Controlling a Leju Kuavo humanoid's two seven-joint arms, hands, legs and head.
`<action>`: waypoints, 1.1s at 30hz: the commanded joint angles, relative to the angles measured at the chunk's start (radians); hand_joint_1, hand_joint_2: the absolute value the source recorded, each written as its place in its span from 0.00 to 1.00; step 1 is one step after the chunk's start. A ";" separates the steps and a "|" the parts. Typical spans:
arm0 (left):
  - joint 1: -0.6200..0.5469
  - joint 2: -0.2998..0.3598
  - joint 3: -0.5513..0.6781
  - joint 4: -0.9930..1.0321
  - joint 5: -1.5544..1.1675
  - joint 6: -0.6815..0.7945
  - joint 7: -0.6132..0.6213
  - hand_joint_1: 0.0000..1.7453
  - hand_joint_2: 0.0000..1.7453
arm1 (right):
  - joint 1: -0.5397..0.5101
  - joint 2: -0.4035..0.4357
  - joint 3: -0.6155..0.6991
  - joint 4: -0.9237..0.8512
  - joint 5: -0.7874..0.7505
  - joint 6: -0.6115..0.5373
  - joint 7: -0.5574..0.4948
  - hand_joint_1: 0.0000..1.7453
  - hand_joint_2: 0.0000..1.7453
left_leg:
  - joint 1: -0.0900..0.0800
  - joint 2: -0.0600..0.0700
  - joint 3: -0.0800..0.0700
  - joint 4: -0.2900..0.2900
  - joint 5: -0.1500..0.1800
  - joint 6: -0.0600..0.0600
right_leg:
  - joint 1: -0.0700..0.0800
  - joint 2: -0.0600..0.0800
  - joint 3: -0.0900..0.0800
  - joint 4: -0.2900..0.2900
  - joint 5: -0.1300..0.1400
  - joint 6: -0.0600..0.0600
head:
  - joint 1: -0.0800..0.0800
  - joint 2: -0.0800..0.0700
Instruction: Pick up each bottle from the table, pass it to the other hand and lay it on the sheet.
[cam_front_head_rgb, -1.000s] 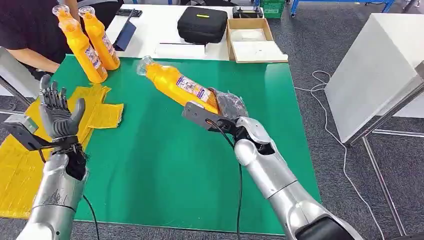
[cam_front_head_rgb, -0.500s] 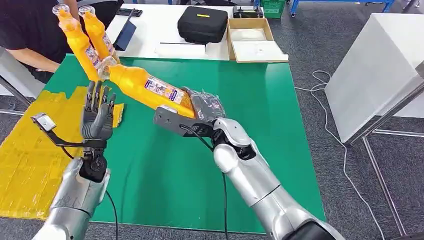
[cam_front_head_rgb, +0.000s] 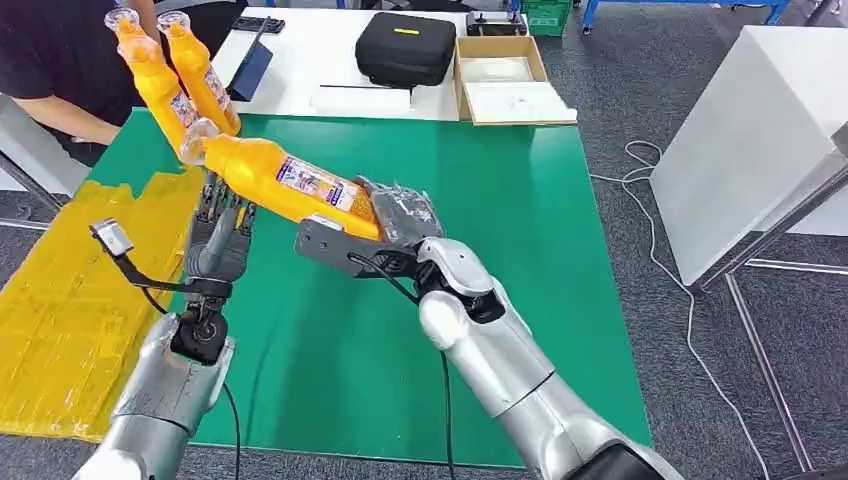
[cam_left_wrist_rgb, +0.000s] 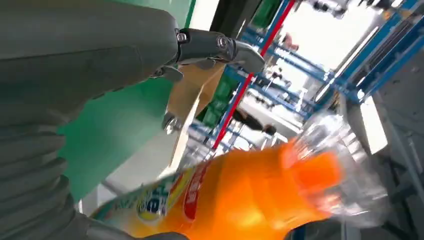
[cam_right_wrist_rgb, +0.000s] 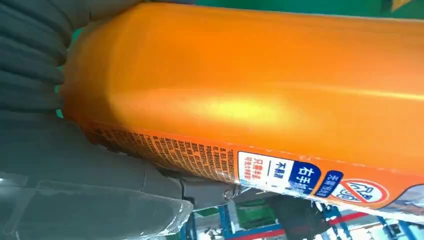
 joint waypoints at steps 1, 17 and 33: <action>-0.083 -0.044 -0.192 0.039 0.073 0.020 0.033 0.00 1.00 | -0.036 0.007 0.066 0.007 -0.003 0.037 0.012 1.00 1.00 | 0.000 -0.003 0.000 0.001 0.000 0.000 | 0.001 -0.004 0.002 0.000 -0.001 -0.001 | 0.000 0.000; -0.086 -0.034 -0.284 -0.051 0.150 0.070 0.016 0.00 1.00 | -0.058 0.060 0.184 0.187 -0.062 0.008 -0.048 1.00 1.00 | 0.000 -0.001 0.001 0.000 -0.001 0.000 | 0.000 -0.002 0.003 0.000 -0.001 -0.001 | 0.000 0.000; -0.119 -0.059 -0.250 -0.003 0.130 0.034 0.005 1.00 1.00 | -0.030 0.060 0.246 0.281 -0.119 -0.045 -0.041 1.00 1.00 | 0.000 -0.005 0.005 0.000 -0.002 0.001 | 0.001 -0.007 0.007 -0.001 -0.003 -0.002 | 0.000 0.000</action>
